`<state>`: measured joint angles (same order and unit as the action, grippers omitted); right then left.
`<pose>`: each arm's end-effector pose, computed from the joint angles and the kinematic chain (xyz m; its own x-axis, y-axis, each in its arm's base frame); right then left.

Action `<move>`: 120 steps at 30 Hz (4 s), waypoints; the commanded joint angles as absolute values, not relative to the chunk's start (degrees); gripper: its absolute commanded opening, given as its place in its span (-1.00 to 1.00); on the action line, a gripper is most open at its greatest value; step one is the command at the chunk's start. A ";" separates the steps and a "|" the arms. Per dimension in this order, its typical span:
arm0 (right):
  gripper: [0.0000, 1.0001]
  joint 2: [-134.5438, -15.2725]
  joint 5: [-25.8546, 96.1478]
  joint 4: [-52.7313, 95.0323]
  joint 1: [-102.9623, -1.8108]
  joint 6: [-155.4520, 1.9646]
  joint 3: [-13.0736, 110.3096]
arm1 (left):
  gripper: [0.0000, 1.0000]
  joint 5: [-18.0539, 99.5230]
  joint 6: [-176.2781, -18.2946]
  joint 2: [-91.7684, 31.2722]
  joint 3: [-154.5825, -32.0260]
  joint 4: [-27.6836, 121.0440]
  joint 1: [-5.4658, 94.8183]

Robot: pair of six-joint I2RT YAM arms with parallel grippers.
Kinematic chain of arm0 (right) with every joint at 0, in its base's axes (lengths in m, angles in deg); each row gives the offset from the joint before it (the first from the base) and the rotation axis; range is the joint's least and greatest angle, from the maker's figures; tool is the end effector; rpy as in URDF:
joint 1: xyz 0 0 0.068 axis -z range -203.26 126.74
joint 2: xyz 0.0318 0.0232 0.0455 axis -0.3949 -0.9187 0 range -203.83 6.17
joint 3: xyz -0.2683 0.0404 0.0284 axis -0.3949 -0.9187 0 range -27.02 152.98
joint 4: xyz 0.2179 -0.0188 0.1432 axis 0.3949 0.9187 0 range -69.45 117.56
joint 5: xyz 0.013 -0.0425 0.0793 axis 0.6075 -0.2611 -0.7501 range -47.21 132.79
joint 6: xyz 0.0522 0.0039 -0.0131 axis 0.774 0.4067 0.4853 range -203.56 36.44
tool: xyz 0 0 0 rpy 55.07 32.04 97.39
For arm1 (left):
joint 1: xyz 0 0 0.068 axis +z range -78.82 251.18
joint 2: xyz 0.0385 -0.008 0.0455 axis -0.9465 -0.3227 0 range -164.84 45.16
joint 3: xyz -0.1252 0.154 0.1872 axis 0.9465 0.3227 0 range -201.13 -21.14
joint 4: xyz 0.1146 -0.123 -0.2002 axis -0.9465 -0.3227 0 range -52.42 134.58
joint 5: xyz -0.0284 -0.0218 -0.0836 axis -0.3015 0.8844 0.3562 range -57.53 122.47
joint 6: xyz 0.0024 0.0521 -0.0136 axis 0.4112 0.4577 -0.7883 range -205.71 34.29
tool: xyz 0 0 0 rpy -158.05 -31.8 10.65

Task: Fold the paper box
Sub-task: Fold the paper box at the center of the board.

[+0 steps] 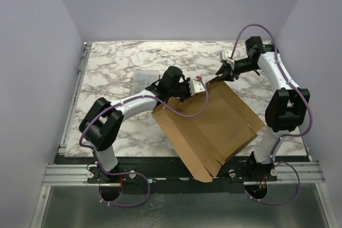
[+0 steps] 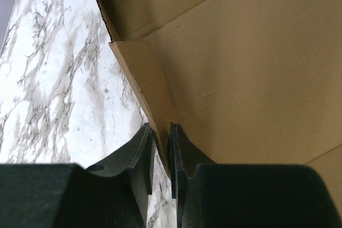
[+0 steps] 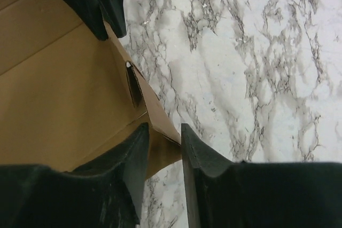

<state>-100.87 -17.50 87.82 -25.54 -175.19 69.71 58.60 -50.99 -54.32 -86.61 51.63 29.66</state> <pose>0.3674 0.0455 0.2915 0.2340 -0.4865 -0.8418 -0.9696 -0.0527 -0.2391 0.2850 -0.2733 0.2386 0.2275 0.4817 -0.8463 0.9240 0.1676 0.3437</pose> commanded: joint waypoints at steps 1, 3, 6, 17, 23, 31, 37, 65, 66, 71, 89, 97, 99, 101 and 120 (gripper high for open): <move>-0.43 -101.41 -13.63 91.88 -26.82 -179.24 71.43 | -0.70 58.99 -48.08 -52.16 -87.58 50.29 29.84; -0.56 -101.35 -12.01 93.23 -27.54 -180.55 71.96 | -0.68 58.68 -48.01 -51.90 -87.50 50.35 29.85; -0.73 -101.10 -9.57 94.68 -28.46 -181.74 71.96 | -0.62 58.33 -48.13 -51.62 -87.17 50.89 29.83; -0.99 -100.84 -1.73 96.73 -32.58 -180.63 72.87 | -0.38 58.66 -49.54 -51.86 -86.36 52.25 29.78; -1.00 -101.32 0.64 100.07 -34.45 -181.60 73.57 | -0.31 59.18 -50.19 -53.54 -85.88 52.86 29.80; -0.99 -102.95 0.65 102.03 -34.51 -180.89 73.20 | -0.19 60.49 -52.55 -55.20 -84.81 54.59 30.22; -0.99 -103.28 0.99 102.03 -34.50 -179.77 72.64 | -0.19 60.77 -54.26 -55.63 -83.80 54.77 30.72; -0.13 -100.88 -1.65 78.86 -31.54 -146.60 64.13 | -1.00 63.02 -62.10 -63.06 -90.22 54.62 32.86; -0.02 -100.65 -3.57 78.71 -30.19 -144.13 64.61 | -1.00 62.50 -61.32 -62.37 -89.82 54.61 32.88; 0.38 -97.20 -11.66 74.45 -21.22 -133.21 60.36 | -1.00 60.15 -59.15 -58.60 -87.49 55.19 32.90; -0.14 -98.94 -27.58 69.06 -18.04 -119.24 52.23 | -1.00 58.18 -60.26 -48.72 -81.51 65.30 31.63; -0.99 -92.46 -22.37 62.11 -18.03 -116.19 51.70 | -0.62 57.50 -61.93 -49.31 -81.07 69.31 31.71; -0.99 -91.19 -19.98 59.96 -17.99 -115.00 50.66 | -0.37 57.53 -63.52 -49.98 -80.60 70.20 32.18; -0.99 -90.57 -18.46 59.24 -17.99 -114.73 49.77 | -0.27 58.49 -65.99 -51.02 -80.38 70.71 33.25; -0.99 -92.90 -14.85 50.01 -17.97 -105.57 43.77 | 0.53 55.10 -81.99 -45.59 -92.97 58.02 46.21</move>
